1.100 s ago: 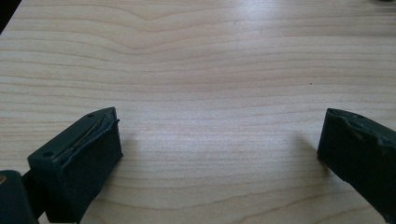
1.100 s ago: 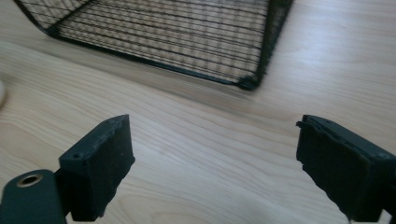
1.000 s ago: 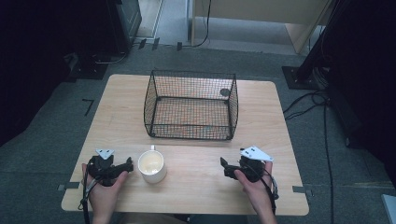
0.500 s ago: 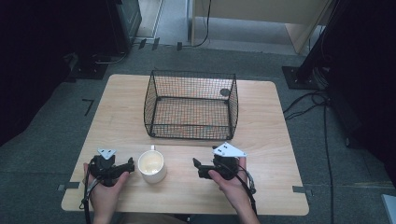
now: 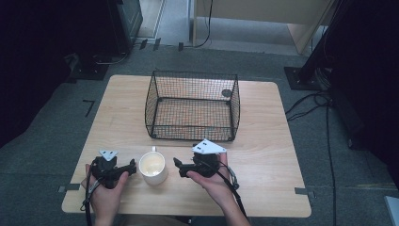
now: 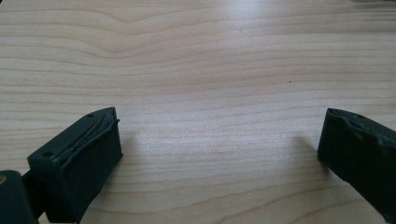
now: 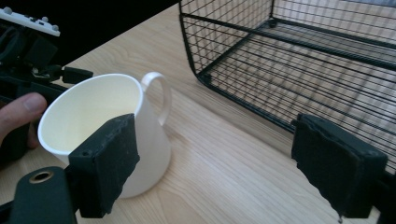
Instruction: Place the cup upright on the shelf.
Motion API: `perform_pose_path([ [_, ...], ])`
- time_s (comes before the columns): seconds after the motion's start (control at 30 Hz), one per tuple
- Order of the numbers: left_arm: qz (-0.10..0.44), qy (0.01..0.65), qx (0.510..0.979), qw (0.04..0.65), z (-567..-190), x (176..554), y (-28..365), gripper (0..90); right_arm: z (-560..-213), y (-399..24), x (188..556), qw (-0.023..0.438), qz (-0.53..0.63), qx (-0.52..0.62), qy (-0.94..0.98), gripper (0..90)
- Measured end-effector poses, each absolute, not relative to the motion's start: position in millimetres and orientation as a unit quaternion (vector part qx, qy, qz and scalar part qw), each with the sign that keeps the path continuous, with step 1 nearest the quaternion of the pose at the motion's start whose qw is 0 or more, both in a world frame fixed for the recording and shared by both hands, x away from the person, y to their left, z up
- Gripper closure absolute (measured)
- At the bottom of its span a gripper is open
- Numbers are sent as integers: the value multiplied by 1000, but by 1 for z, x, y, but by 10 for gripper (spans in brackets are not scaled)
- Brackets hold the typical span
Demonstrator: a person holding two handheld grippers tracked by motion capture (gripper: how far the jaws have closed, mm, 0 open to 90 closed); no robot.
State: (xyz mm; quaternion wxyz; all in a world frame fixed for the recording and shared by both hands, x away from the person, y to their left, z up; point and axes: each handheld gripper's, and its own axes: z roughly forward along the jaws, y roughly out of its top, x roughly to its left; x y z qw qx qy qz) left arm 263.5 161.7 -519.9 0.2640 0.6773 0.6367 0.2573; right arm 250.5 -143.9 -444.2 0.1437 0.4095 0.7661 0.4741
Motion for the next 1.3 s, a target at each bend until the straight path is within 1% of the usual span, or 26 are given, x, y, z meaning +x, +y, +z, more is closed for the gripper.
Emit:
perform_pose_path([
  [0.2, 258, 639, 675, 264, -520, 263, 161, 0, -450, -122, 256, 136, 471, 404, 772, 208],
  [0.33, 258, 639, 675, 264, -520, 263, 161, 0, -453, -112, 257, 133, 473, 400, 774, 294],
  [0.47, 259, 641, 673, 263, -520, 263, 161, 0, -455, -106, 259, 121, 476, 400, 774, 372],
  [0.53, 259, 641, 673, 263, -520, 263, 161, 0, -456, -103, 259, 116, 477, 395, 777, 431],
  [0.63, 259, 641, 673, 263, -520, 263, 161, 0, -457, -97, 258, 123, 469, 378, 789, 512],
  [0.77, 259, 641, 673, 263, -520, 263, 161, 0, -456, -99, 258, 110, 475, 376, 788, 586],
  [0.83, 259, 641, 673, 263, -520, 263, 161, 0, -455, -101, 259, 112, 473, 376, 789, 625],
  [1.0, 259, 641, 673, 263, -520, 263, 161, 0, -453, -106, 260, 123, 462, 372, 795, 666],
  [1.23, 259, 641, 673, 263, -520, 263, 161, 0, -452, -112, 259, 135, 448, 365, 805, 688],
  [1.3, 259, 641, 673, 263, -520, 263, 161, 0, -452, -115, 259, 137, 446, 365, 806, 709],
])
